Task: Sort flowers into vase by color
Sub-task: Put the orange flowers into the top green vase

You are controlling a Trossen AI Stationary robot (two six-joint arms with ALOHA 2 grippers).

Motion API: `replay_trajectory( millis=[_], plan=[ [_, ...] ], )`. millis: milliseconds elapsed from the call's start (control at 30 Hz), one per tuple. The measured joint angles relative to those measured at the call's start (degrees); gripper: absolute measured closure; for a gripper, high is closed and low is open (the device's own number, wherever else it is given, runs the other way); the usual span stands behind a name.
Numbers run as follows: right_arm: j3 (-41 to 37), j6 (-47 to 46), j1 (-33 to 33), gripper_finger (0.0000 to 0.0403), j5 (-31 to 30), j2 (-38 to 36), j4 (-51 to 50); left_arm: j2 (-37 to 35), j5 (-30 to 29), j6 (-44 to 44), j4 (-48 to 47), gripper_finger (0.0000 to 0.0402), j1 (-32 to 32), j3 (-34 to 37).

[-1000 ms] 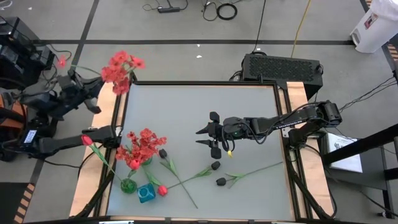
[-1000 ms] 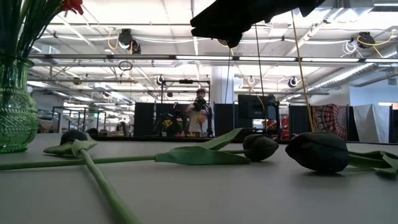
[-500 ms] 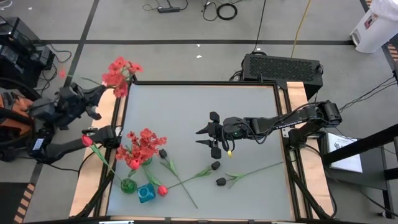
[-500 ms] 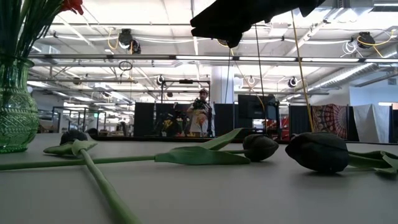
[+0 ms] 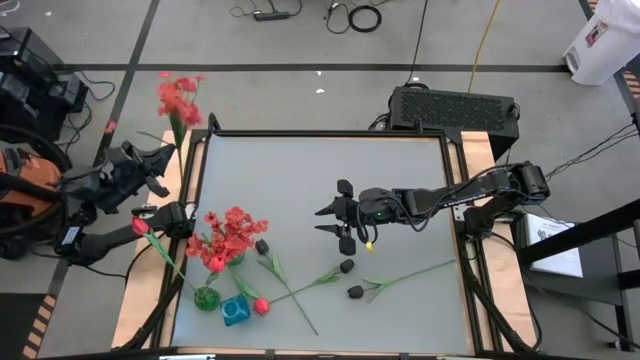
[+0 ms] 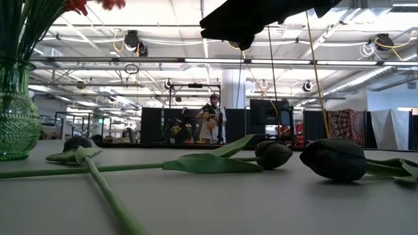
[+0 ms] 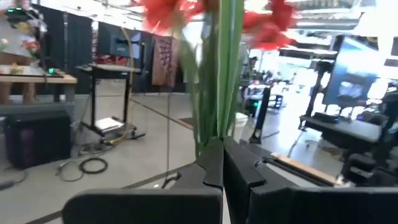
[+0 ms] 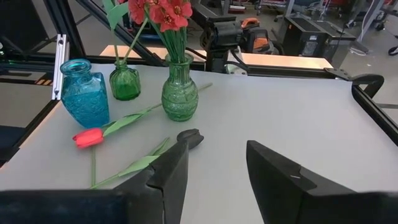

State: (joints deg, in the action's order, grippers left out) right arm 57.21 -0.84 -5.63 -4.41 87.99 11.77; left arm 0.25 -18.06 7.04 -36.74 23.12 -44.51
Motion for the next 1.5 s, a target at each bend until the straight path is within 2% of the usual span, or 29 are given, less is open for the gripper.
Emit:
replay_trajectory(
  millis=[467,600,900,1267,1433,1500],
  plan=[
    [0.0,0.0,0.0,0.0248,0.0,0.0,0.0,0.0,12.3,0.5,-0.4,0.0401,-3.9,0.0],
    [0.0,0.0,0.0,0.0248,0.0,0.0,0.0,0.0,12.5,-0.1,-0.1,0.0402,-4.1,0.8],
    [0.0,0.0,0.0,0.0248,0.0,0.0,0.0,0.0,13.6,-0.5,1.1,0.0402,-4.1,8.0],
    [0.0,0.0,0.0,0.0248,0.0,0.0,0.0,0.0,24.4,-1.5,2.4,0.0402,-4.1,8.1],
    [0.0,0.0,0.0,0.0248,0.0,0.0,0.0,0.0,26.2,-1.9,2.4,0.0402,-4.1,8.1],
    [0.0,0.0,0.0,0.0248,0.0,0.0,0.0,0.0,28.7,-2.9,2.5,0.0402,-4.1,8.1]
  ],
)
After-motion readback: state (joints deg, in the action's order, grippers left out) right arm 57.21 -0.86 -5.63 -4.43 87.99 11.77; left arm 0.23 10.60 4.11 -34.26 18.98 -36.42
